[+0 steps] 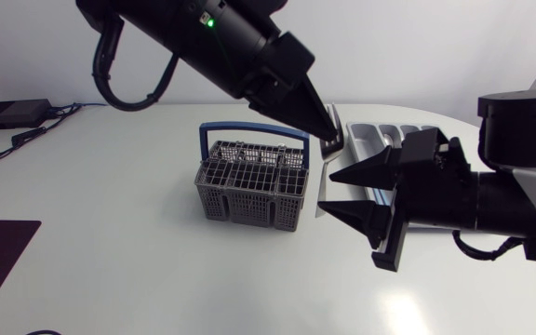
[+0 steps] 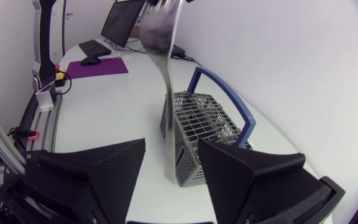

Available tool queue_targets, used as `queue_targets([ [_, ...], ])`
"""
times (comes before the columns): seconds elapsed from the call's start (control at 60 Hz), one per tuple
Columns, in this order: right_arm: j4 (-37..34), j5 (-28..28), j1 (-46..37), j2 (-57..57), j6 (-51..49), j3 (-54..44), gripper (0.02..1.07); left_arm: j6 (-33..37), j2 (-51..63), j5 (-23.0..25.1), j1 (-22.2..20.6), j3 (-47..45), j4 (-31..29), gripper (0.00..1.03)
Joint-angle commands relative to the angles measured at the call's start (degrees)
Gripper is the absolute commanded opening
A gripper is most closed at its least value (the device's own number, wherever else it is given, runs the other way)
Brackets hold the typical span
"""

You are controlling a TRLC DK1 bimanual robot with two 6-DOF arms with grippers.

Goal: Unload the cutlery basket into the drawer organizer.

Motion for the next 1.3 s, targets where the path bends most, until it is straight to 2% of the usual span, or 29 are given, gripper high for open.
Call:
queue_targets([
  [0.0, -1.62, -0.94, 0.60, -1.22, -0.59, 0.20, 0.65, 2.80, 1.00, 1.36, -0.75, 1.06, -1.20, 0.13],
  [0.083, -2.94, -2.52, 0.78, -2.19, -0.59, 0.56, 0.63, 3.15, 1.00, 1.54, -0.93, 1.14, -1.46, 0.13],
  [0.15, -3.99, -3.31, 1.39, -3.51, -0.59, 0.73, 0.50, 3.33, 1.26, 1.54, -0.84, 1.14, -1.37, 0.13],
  [0.25, -4.61, -3.23, 2.27, -4.65, -0.51, 0.64, 0.39, 3.41, 1.53, 1.63, -0.84, 1.14, -1.46, 0.13],
  [0.383, -4.96, -3.58, 2.53, -4.92, -0.42, 0.99, 0.35, 3.33, 1.61, 1.71, -1.28, 1.23, -1.55, 0.13],
  [0.5, -5.05, -3.67, 2.62, -5.00, -0.42, 1.26, 0.27, 3.33, 1.61, 1.71, -1.45, 1.23, -1.55, 0.13],
  [0.583, -5.22, -3.67, 3.15, -5.18, -0.24, 1.26, 0.15, 3.24, 1.61, 1.71, -1.54, 1.23, -1.55, 0.13],
  [0.933, -6.19, -4.19, 5.17, -5.27, 0.29, 0.73, 0.08, 3.24, 1.44, 1.98, -1.72, 1.50, -1.55, 0.13],
  [1.167, -5.93, -4.11, 5.08, -5.79, 0.64, 0.56, 0.10, 3.06, 1.44, 2.33, -2.25, 1.85, -1.64, 0.13],
  [1.217, -6.01, -4.11, 4.20, -6.23, 0.64, 0.56, 0.16, 3.15, 1.35, 2.33, -2.33, 1.76, -1.64, 0.13],
  [1.283, -6.63, -4.11, 3.15, -7.11, 0.64, 0.73, 0.36, 3.15, 1.26, 2.33, -2.25, 1.76, -1.73, 0.13],
])
